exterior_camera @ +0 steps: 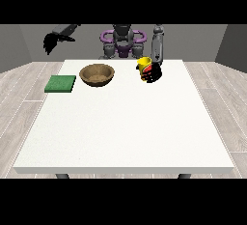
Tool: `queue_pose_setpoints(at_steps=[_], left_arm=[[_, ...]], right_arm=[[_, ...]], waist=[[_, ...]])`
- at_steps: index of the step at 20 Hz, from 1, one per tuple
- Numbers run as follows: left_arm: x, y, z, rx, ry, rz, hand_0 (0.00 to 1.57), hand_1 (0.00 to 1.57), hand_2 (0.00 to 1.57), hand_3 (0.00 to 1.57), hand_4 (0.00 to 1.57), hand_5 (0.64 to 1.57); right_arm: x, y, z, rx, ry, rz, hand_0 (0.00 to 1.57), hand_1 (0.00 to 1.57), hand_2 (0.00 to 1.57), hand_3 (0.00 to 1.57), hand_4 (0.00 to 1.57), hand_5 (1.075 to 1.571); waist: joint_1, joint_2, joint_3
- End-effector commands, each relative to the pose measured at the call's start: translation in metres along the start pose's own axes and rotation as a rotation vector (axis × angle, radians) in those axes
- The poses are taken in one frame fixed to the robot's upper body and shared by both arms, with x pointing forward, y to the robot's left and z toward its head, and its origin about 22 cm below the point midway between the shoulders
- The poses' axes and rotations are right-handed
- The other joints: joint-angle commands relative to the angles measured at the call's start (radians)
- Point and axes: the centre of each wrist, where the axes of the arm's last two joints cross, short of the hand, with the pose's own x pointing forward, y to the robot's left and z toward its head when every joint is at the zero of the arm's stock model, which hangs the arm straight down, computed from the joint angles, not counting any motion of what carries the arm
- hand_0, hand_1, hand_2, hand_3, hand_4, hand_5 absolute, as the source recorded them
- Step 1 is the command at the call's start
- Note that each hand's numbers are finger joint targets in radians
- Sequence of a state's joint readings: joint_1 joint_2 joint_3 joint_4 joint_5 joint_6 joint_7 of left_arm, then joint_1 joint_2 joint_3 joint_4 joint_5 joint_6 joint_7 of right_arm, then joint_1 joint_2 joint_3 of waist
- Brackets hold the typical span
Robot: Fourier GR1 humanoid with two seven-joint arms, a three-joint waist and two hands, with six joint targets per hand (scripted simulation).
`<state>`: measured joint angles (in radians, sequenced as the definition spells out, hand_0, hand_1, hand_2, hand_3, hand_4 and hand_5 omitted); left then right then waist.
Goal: Pick the cup and pour the ball into the bowl, then pick the bowl and place it on the pad
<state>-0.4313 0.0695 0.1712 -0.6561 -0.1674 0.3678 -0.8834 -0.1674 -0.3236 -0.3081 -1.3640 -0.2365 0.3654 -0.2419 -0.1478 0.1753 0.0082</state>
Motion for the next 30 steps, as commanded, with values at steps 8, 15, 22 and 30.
queue_pose_setpoints(at_steps=[8,15,22,30], left_arm=[[0.050,0.101,-0.133,-0.034,0.041,-0.548,1.46,1.46,1.57,1.57,1.57,1.282],[0.071,0.041,-0.134,-0.145,0.059,-0.610,1.49,1.49,1.57,1.57,1.57,1.274],[0.090,0.008,-0.147,-0.126,0.048,-0.840,1.50,1.50,1.57,1.57,1.51,1.244],[0.130,-0.067,-0.143,-0.287,-0.183,-1.214,1.54,1.54,1.57,1.57,1.48,1.334]], right_arm=[[-0.026,-0.011,0.014,-0.012,0.119,-0.014,0.00,0.00,0.00,0.00,0.00,1.568],[-0.042,-0.031,0.030,-0.059,0.163,-0.034,0.00,0.00,0.00,0.00,0.00,1.569],[-0.037,-0.015,0.011,-0.010,0.183,-0.063,0.00,0.00,0.00,0.00,0.00,1.570],[-0.045,-0.037,0.024,-0.040,0.232,-0.047,0.00,0.00,0.00,0.00,0.00,1.571]], waist=[[0.023,-0.124,-0.0053],[0.056,-0.152,-0.0075],[-0.004,-0.194,-0.0075],[0.029,-0.274,-0.0058]])
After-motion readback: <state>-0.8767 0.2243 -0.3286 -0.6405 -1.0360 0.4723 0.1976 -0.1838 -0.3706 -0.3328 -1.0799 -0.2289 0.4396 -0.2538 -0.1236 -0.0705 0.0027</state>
